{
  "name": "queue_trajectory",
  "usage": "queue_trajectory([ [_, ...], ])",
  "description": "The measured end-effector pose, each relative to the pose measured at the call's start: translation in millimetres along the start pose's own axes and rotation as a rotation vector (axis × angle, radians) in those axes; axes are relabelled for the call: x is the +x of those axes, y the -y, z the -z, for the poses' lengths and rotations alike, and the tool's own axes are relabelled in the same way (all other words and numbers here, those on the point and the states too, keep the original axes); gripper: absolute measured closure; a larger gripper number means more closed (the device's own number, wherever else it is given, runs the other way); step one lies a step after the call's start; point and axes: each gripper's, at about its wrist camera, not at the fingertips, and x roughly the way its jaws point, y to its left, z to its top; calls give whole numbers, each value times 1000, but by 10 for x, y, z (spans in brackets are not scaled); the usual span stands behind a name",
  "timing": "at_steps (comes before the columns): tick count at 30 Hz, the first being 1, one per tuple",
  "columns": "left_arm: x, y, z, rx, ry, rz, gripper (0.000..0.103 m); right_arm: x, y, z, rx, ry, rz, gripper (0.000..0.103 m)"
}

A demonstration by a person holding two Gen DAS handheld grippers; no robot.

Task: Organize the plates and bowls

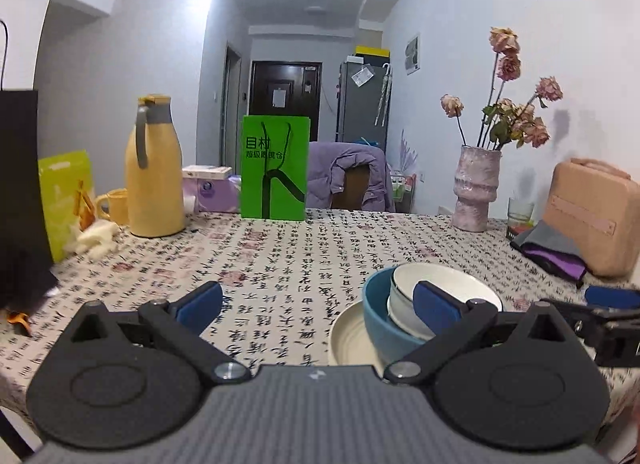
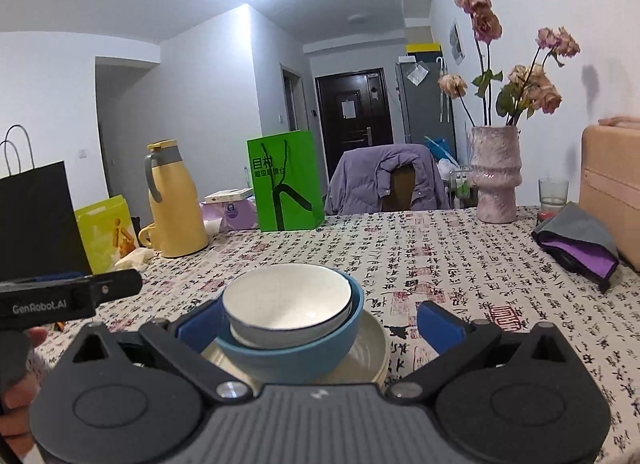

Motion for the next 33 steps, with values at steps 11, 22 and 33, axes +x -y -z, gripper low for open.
queue_trajectory([
  [11,-443,8,263,75,20,-6,0,-442,-226,225,-76,23,32,0],
  [22,-735,78,623,109,4,8,0,-694,-408,533,-88,9,35,0],
  [33,-936,126,771,111,11,14,0,-828,-418,615,-83,-5,28,0],
])
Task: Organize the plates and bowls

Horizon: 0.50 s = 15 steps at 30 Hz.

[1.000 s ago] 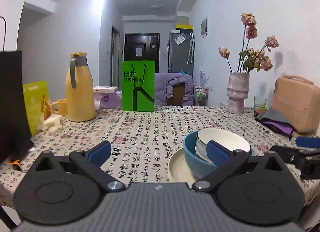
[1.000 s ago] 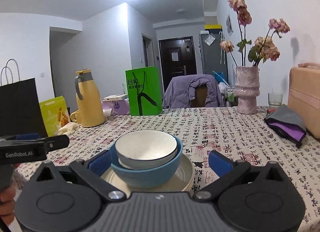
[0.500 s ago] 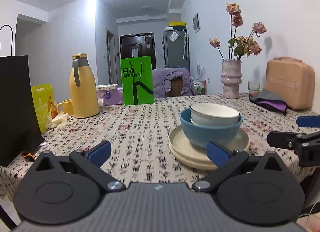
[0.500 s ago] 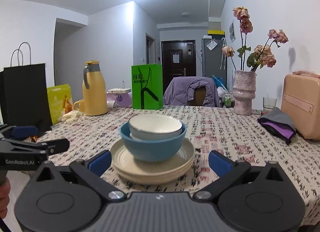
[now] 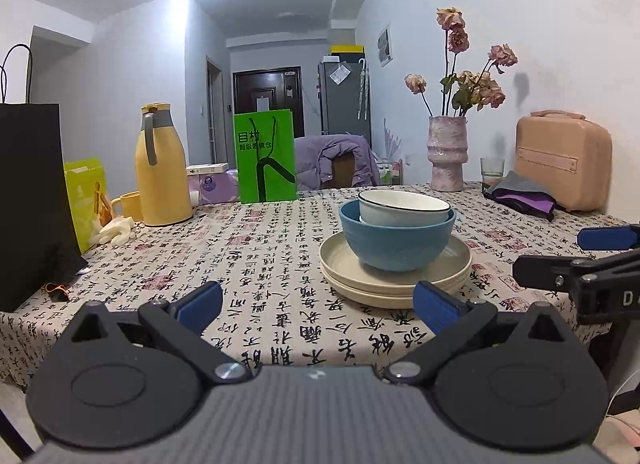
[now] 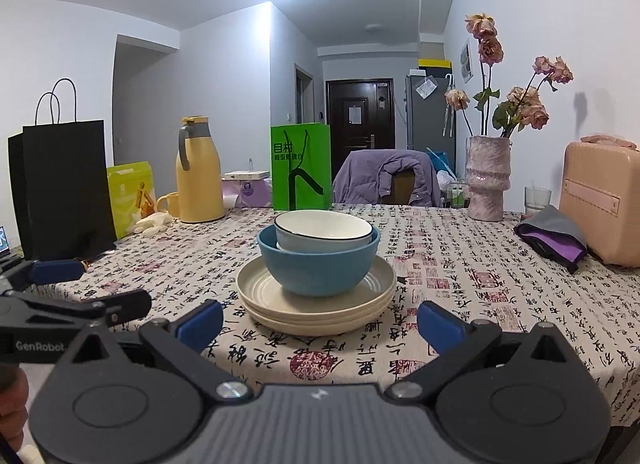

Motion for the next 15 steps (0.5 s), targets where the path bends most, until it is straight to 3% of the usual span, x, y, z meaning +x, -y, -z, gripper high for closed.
queue_trajectory([
  [15,-25,-109,6,-36,-10,5,0,55,3,31,23,-34,-6,0],
])
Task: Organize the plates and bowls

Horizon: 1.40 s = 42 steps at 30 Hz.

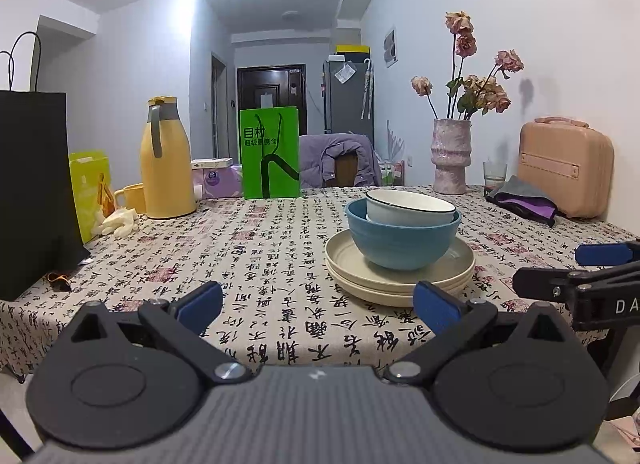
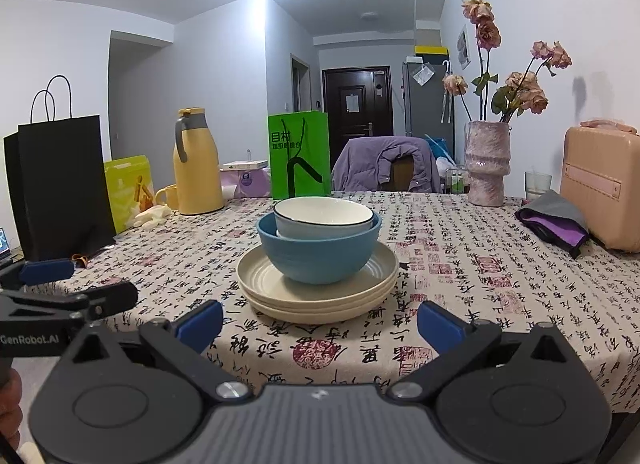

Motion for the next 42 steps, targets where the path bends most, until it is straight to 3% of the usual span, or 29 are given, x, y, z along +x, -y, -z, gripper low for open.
queue_trajectory([
  [42,-10,-35,16,-15,-2,3,0,23,-27,12,-7,-6,-16,0],
])
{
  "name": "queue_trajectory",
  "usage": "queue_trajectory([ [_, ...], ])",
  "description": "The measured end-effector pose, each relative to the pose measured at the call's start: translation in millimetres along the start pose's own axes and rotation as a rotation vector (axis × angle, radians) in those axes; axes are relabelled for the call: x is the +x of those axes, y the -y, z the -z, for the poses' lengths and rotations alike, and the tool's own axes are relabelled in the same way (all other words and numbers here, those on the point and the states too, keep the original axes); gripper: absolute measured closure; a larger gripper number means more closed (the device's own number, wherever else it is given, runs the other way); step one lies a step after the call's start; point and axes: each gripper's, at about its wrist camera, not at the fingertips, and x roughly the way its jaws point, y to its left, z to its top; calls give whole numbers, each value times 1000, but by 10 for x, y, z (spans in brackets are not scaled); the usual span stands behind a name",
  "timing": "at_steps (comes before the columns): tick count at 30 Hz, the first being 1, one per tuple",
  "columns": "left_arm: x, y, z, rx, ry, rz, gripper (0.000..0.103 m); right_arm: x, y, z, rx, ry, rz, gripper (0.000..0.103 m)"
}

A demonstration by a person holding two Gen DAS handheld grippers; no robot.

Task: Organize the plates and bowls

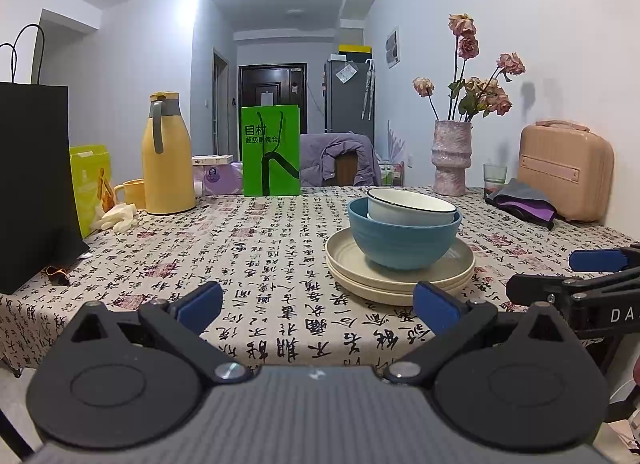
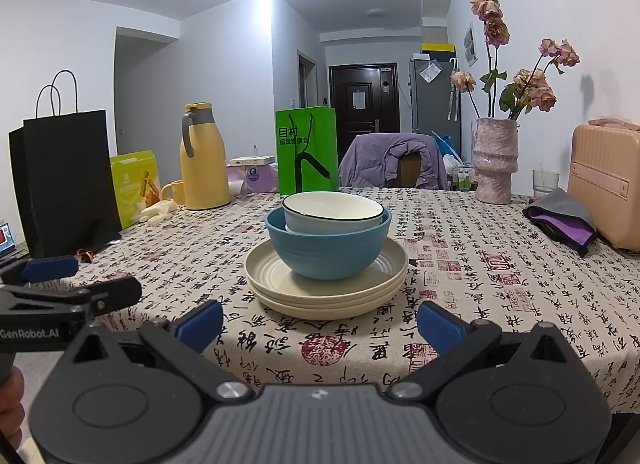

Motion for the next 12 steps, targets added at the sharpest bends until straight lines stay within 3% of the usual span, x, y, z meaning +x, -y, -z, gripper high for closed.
queue_trajectory([
  [12,2,6,8,-7,-3,6,0,0,-3,2,0,0,0,0],
])
